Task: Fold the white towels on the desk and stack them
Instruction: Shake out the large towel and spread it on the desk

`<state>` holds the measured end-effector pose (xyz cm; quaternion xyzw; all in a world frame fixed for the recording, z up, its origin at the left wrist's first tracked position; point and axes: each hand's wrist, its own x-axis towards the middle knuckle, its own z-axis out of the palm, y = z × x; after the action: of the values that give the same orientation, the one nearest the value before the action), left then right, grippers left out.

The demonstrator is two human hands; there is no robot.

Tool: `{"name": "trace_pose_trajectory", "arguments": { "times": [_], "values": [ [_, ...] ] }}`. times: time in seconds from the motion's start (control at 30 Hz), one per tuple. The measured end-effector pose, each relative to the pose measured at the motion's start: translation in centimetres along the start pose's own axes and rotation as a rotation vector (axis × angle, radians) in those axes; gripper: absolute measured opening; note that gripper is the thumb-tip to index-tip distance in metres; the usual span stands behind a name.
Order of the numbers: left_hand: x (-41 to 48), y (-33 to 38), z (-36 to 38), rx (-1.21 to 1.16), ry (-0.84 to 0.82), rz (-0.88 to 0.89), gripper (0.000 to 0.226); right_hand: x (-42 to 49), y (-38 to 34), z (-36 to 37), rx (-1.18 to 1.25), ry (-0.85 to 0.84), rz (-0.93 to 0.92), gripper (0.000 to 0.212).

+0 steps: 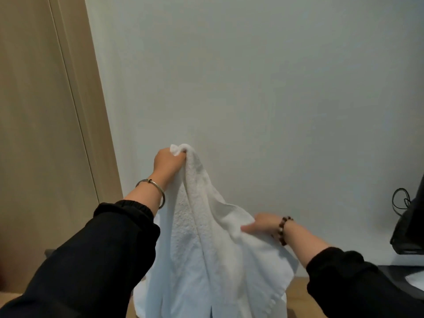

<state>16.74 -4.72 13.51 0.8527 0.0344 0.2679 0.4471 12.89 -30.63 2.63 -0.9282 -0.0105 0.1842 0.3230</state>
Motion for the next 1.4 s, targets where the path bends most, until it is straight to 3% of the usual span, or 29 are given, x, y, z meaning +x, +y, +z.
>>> {"name": "trace_pose_trajectory", "arguments": {
  "times": [0.1,0.2,0.3,0.4,0.47,0.53,0.6,0.67,0.73,0.8,0.83,0.97,1.03,1.13,1.27,1.33,1.4],
  "values": [
    [-0.3,-0.5,0.4,0.218,-0.255,0.022,0.033,-1.4,-3.3,-2.8,0.204,0.03,-0.097,0.043],
    [-1.1,-0.5,1.4,0.161,-0.38,-0.081,0.033,-2.1,-6.3,-4.7,0.199,0.212,-0.194,0.039],
    [-1.9,-0.4,2.0,0.139,-0.392,-0.125,0.026,-2.8,-7.8,-5.5,0.707,0.157,-0.25,0.019],
    [-1.8,0.4,1.5,0.145,-0.323,-0.112,0.024,-4.4,-9.7,-7.3,1.079,0.245,-0.306,0.006],
    [-0.7,2.9,0.2,0.039,-0.23,-0.044,0.028,-6.4,-12.1,-10.2,1.046,0.515,-0.432,0.013],
    [0.7,7.0,-2.1,-0.266,-0.056,0.078,0.025,-9.4,-15.5,-13.4,0.965,0.734,-0.567,0.018],
    [1.5,11.7,-4.9,-0.626,0.126,0.229,0.026,-12.3,-18.3,-16.1,1.107,0.841,-0.763,0.024],
    [1.5,14.5,-6.7,-0.718,0.259,0.378,0.028,-13.5,-19.8,-17.6,1.233,0.913,-0.924,0.024],
    [1.6,14.5,-6.5,-0.42,0.2,0.36,0.035,-12.7,-20.2,-17.1,1.054,0.902,-0.882,0.021],
    [1.5,12.0,-4.7,-0.131,-0.038,0.196,0.032,-9.8,-18.7,-15.3,0.794,0.846,-0.65,0.021],
    [1.4,10.5,-4.0,-0.121,-0.119,0.102,0.027,-8.7,-17.6,-14.3,0.726,0.835,-0.563,0.021],
    [-0.8,5.5,-1.7,-0.18,-0.135,-0.106,0.032,-5.2,-13.7,-10.6,0.574,0.698,-0.352,0.008],
    [-2.6,3.8,-0.3,-0.271,-0.159,-0.158,0.029,-4.5,-12.5,-8.5,0.751,0.61,-0.286,0.024],
    [-5.2,2.0,1.6,-0.495,-0.288,-0.291,0.017,-4.1,-10.2,-6.0,0.875,0.559,-0.317,0.03],
    [-8.5,-0.1,3.5,-0.628,-0.346,-0.3,0.023,-4.6,-8.2,-3.4,0.869,0.346,-0.451,0.038],
    [-10.3,-1.0,4.4,-0.688,-0.374,-0.299,0.027,-4.4,-7.3,-1.9,0.606,0.451,-0.482,0.034],
    [-11.8,-2.0,5.3,-0.728,-0.427,-0.323,0.029,-4.1,-6.4,-0.4,0.143,0.65,-0.46,0.022]
  ]
}}
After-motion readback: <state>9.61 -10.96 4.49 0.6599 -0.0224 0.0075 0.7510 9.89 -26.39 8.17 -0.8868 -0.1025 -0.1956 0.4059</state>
